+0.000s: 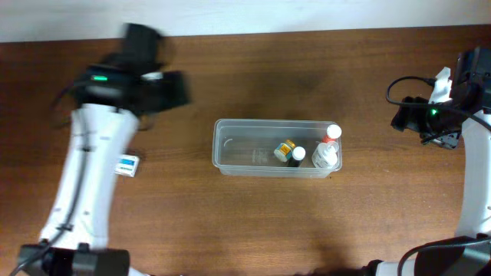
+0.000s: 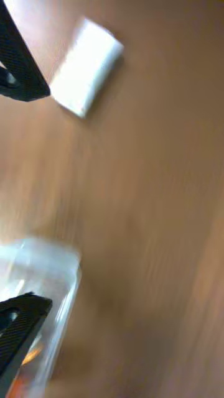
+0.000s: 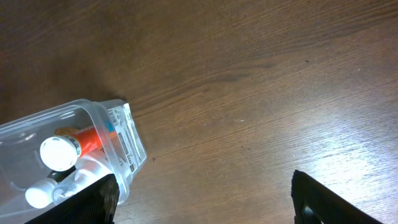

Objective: Pack container
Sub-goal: 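Move the left gripper to the Panadol box and grasp it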

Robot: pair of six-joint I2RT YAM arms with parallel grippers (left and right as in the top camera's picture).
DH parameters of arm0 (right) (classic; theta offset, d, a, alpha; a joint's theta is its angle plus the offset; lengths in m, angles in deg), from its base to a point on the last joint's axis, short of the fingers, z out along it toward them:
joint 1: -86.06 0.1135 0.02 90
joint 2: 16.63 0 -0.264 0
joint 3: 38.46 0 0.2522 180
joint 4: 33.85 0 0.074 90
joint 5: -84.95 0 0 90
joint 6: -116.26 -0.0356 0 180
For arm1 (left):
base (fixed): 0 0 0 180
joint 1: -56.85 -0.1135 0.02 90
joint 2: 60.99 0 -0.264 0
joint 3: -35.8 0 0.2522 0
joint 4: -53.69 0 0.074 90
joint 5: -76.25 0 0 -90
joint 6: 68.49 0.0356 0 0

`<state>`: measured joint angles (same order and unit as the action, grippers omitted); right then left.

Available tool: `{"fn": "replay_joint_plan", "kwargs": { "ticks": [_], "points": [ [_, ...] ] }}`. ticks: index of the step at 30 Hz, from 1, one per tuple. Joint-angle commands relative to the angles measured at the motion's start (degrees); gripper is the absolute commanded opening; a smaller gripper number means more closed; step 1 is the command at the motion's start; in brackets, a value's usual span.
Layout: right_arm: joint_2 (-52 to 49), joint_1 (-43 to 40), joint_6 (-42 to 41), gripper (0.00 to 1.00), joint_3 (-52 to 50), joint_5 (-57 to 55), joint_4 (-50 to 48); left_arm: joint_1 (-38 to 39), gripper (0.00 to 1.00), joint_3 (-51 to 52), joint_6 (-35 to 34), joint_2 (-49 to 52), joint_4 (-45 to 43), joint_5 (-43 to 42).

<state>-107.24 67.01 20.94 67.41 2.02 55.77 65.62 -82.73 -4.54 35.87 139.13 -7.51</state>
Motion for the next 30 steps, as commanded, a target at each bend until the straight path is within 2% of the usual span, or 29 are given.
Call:
{"fn": "replay_joint_plan", "kwargs": {
  "ticks": [1, 4, 10, 20, 27, 30],
  "points": [
    [0.0, -0.09, 0.59, 0.81, -0.07, 0.48, 0.02, -11.91, 0.99, 3.48, -13.97, 1.97, 1.9, -2.43],
    [0.0, -0.09, 0.59, 0.81, -0.07, 0.5, 0.09, -17.81, 0.99, 7.85, -15.76, 3.32, -0.74, -7.32],
    [0.0, -0.09, 0.59, 0.81, -0.07, 0.5, 0.26, -24.5, 0.99, 18.67, -16.9, 8.11, -9.75, -8.28],
    [0.0, -0.09, 0.61, 0.81, -0.07, 0.48, 0.24, -26.95, 0.99, 22.08, -18.16, 19.63, -12.33, -8.44],
    [0.0, -0.09, 0.61, 0.81, -0.07, 0.48, 0.26, -26.95, 0.99, 22.08, -18.1, 23.67, -14.75, -8.37],
    [0.0, -0.09, 0.61, 0.81, -0.07, 0.48, 0.26, -26.95, 0.83, 22.08, -18.08, 24.0, -15.1, -8.37]
  ]
}}
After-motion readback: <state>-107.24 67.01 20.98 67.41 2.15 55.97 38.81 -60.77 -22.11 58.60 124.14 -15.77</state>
